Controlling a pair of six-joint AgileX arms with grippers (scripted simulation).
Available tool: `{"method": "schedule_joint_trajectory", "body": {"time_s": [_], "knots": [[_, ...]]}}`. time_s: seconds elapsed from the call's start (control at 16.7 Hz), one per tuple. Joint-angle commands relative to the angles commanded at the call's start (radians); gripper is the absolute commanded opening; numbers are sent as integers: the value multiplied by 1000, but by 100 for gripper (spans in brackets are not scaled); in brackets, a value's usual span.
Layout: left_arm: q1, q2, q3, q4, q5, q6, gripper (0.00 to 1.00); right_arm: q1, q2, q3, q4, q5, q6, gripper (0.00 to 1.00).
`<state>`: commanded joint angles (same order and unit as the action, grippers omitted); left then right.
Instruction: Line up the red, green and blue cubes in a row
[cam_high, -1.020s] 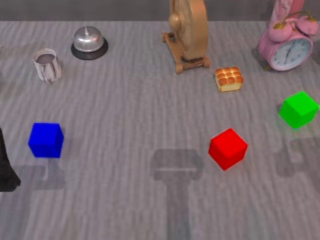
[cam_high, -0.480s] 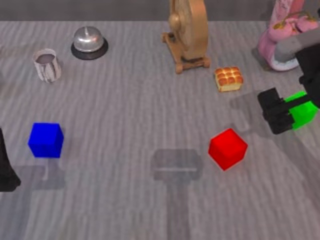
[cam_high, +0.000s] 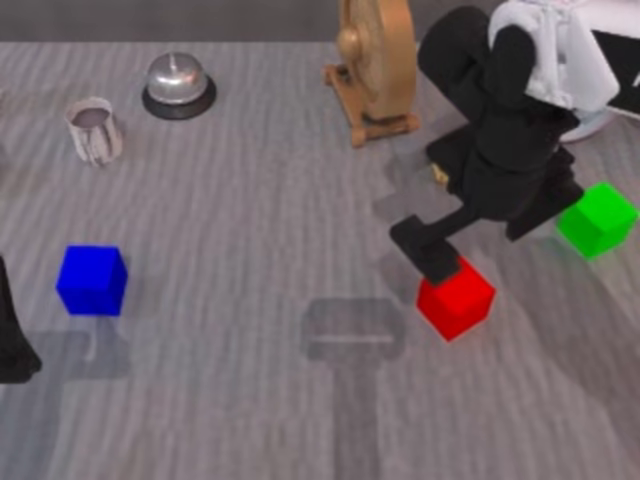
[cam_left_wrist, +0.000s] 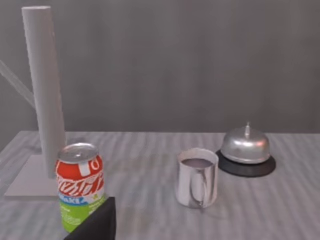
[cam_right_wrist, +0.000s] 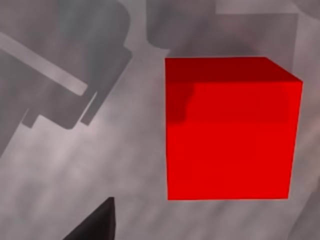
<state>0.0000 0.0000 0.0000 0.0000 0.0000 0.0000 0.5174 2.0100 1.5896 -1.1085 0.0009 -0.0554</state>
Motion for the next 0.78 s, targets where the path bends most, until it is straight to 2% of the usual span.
{"method": "schedule_joint_trajectory", "body": {"time_s": [0.48,0.78], "knots": [[0,0,0,0,0,0,100,11,60,45,-26,1,-1,100],[0,0,0,0,0,0,100,15,119,-52,134,2,-1,100]]}}
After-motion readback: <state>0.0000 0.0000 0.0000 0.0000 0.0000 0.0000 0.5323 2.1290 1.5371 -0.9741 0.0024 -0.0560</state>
